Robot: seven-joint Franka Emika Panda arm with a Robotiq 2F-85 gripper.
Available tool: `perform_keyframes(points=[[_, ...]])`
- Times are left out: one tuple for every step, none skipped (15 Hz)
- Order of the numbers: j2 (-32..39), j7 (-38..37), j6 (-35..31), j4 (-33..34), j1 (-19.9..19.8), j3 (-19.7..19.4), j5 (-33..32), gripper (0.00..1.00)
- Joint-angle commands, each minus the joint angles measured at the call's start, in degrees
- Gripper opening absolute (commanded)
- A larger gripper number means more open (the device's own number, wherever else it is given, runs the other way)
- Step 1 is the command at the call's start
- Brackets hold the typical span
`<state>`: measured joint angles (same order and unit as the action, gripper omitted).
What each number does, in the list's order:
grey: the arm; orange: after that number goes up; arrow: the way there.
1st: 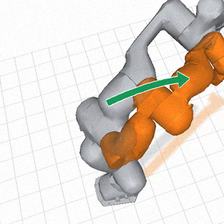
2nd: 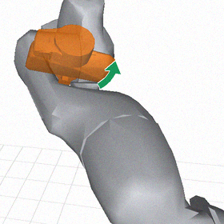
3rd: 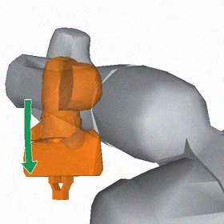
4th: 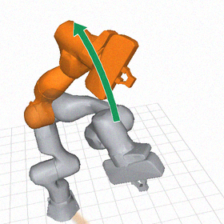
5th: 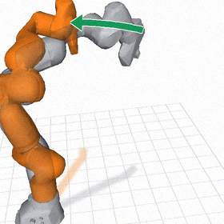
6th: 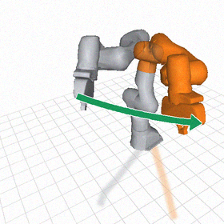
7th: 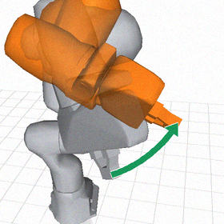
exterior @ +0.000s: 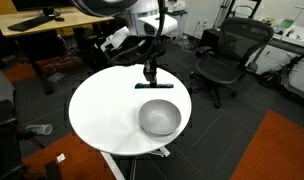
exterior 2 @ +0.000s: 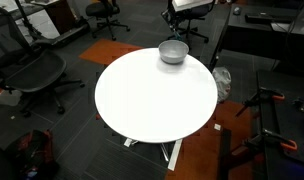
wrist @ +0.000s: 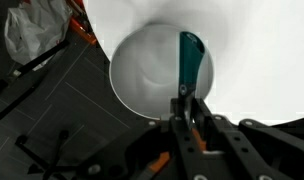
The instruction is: Put the marker into the bowl.
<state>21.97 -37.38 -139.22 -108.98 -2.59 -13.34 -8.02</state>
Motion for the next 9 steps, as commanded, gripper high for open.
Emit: perform_keyframes(points=[[2.8,1.5,-0.4,2.3,-1.6,0.3,2.8,0.04],[3.5,1.6,-0.3,2.6,-1.9,0.3,3.3,0.04],[4.3,1.7,-0.5,2.9,-2.2,0.3,3.9,0.04],[5.0,1.7,-0.6,3.2,-2.3,0.3,4.3,0.04],[5.9,1.7,-1.2,3.4,-2.5,0.3,4.8,0.04],[6.6,1.6,-1.8,3.5,-2.6,0.2,5.0,0.04],[7.3,1.7,-2.6,3.6,-2.8,0.2,5.5,0.04],[8.0,1.8,-3.3,3.7,-3.0,0.2,6.1,0.04],[8.7,1.6,-4.3,3.7,-3.1,0.1,6.5,0.04]])
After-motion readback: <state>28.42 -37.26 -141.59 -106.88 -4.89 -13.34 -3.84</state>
